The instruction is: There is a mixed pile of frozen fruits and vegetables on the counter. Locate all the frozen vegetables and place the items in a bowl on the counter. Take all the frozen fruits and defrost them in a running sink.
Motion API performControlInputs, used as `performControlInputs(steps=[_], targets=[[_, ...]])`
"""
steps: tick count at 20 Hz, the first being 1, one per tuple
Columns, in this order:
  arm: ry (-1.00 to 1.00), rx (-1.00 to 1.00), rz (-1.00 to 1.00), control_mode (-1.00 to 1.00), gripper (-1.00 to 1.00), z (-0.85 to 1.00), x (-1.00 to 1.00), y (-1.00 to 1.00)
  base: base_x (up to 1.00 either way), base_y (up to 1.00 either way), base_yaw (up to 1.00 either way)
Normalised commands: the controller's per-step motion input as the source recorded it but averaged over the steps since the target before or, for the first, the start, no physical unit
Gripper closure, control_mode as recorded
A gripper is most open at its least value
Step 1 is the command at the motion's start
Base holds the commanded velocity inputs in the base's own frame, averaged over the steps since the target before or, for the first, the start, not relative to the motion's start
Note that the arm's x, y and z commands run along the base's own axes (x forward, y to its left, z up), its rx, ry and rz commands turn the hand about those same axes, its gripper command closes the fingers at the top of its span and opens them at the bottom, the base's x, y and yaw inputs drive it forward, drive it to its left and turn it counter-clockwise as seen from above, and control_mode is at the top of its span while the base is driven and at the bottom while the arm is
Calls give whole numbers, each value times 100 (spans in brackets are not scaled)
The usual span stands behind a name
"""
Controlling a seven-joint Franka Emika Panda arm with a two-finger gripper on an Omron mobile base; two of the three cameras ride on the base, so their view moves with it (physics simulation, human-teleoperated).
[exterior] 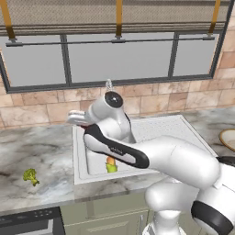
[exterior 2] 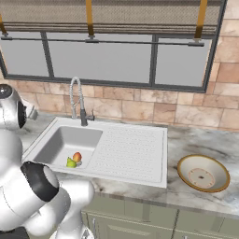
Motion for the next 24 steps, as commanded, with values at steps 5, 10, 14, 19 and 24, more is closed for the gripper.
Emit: performControlInputs(steps=[5, 10, 14, 19, 24], targets=[[0, -6, 0, -100, 100, 79, -59, -15, 0, 0, 0], [0, -8, 0, -100, 100, 65, -59, -42, 0, 0, 0], [0, -9, 0, -100, 100, 56, -60, -58, 0, 0, 0], [-5, -11, 0, -100, 100, 39, -53, -66, 0, 0, 0], [-11, -13, 0, -100, 100, 30, -41, -76, 0, 0, 0]])
